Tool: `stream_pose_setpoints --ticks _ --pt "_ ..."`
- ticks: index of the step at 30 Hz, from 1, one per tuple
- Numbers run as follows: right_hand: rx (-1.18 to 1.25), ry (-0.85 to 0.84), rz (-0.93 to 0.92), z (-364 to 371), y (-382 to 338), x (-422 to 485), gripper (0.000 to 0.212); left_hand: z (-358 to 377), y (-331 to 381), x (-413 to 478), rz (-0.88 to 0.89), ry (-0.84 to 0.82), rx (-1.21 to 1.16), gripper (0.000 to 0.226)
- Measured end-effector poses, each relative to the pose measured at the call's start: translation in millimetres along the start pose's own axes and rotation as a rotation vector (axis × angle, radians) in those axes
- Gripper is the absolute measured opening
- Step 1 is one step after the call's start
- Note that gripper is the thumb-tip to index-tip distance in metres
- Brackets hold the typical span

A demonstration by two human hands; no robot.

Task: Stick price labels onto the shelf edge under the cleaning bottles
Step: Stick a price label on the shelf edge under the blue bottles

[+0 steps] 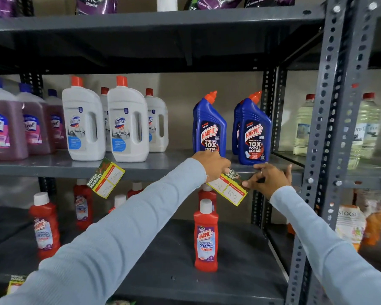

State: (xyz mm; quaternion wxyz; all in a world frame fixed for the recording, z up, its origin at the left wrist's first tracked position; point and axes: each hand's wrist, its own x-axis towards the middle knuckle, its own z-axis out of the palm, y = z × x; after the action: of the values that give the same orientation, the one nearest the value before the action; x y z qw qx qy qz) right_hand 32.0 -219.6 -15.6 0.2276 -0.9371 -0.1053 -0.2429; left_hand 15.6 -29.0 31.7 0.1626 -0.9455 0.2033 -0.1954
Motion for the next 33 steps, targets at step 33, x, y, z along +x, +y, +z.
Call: stream_pose_setpoints --ticks 33 --pt "0.09 0.038 -0.018 -17 0 0 0.03 31 21 -10 -0.413 0.229 -0.479 0.036"
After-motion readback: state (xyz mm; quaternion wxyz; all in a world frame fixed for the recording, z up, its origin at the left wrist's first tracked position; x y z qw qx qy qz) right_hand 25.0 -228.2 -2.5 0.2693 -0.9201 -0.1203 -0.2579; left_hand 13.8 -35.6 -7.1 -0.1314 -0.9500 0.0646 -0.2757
